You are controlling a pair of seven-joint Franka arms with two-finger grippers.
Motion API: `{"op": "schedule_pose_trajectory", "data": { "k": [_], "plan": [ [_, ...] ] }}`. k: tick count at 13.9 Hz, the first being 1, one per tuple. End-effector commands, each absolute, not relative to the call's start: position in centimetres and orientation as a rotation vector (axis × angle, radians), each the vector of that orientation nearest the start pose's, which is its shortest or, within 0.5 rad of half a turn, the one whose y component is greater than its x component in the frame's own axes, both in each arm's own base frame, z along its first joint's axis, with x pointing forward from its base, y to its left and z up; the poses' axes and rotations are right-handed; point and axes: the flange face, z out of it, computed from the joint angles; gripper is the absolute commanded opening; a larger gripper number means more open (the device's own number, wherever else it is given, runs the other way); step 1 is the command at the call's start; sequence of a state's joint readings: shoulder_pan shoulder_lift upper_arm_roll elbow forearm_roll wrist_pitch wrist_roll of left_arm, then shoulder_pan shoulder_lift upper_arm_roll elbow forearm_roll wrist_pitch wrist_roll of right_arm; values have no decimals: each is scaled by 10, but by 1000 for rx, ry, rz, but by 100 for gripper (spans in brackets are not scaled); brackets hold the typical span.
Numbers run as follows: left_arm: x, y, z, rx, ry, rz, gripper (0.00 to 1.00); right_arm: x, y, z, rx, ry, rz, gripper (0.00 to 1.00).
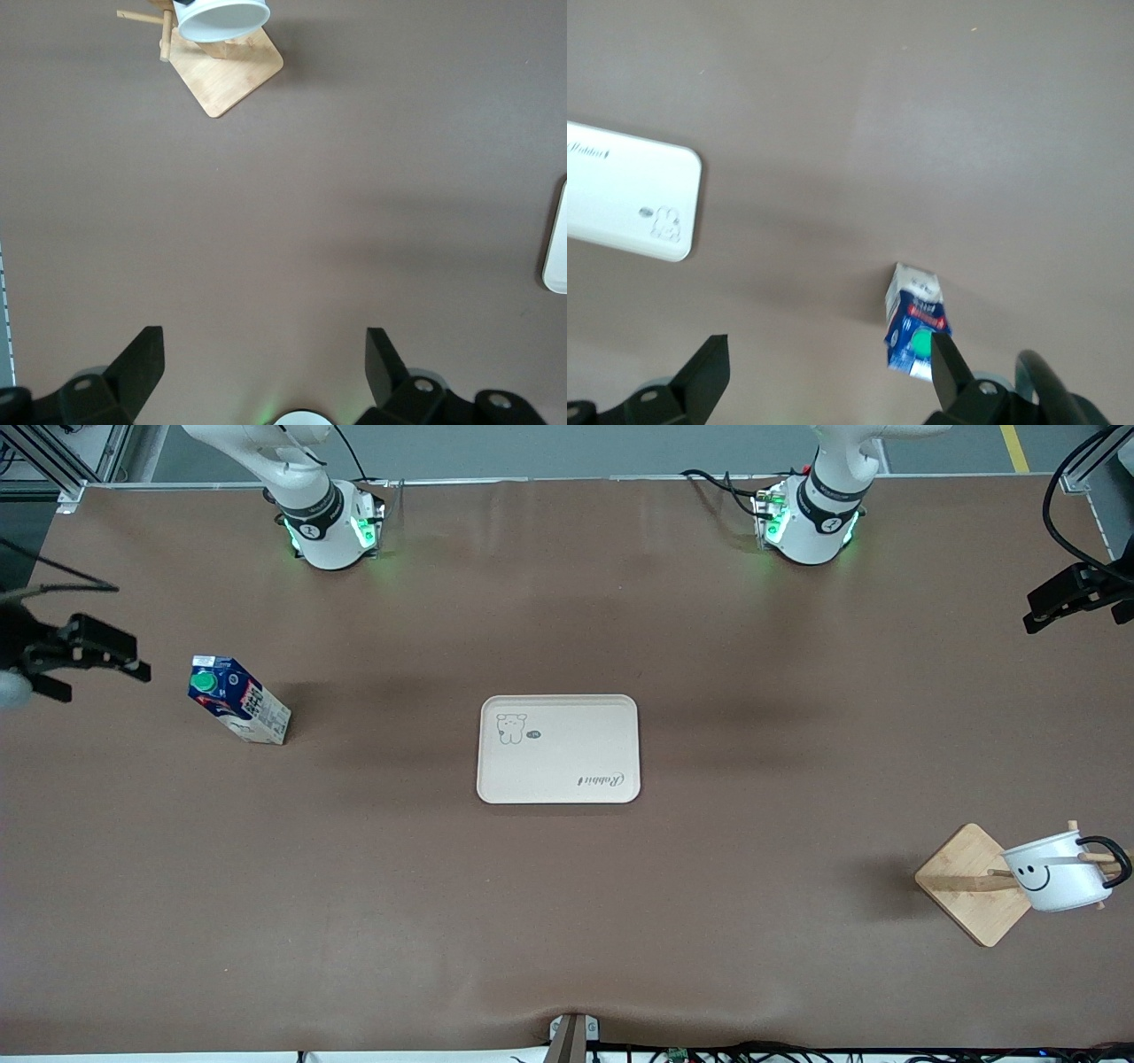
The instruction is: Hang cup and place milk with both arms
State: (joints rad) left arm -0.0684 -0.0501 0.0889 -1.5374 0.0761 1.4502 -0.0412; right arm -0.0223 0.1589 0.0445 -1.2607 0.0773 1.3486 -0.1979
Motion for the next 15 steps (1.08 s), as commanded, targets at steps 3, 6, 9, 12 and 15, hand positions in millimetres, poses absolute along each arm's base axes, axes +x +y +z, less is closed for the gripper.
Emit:
{"op": "schedule_pose_trajectory", "data": {
  "k": [3,6,9,12,15],
  "plan": [
    [528,18,660,-3071,-86,30,100,507,14,670,-3083,-329,189,100],
    [529,13,656,-3078,-69,46,100,506,-6,651,-3090,-266,235,100],
    [527,5,651,-3082,-49,76,100,509,2,655,-3101,-294,175,100],
    [525,-2,653,-3119,-80,73,100,513,-7,657,-3101,-268,152,100],
    [523,-21,649,-3117,-56,87,100,513,-5,676,-3110,-274,101,100]
  ]
}}
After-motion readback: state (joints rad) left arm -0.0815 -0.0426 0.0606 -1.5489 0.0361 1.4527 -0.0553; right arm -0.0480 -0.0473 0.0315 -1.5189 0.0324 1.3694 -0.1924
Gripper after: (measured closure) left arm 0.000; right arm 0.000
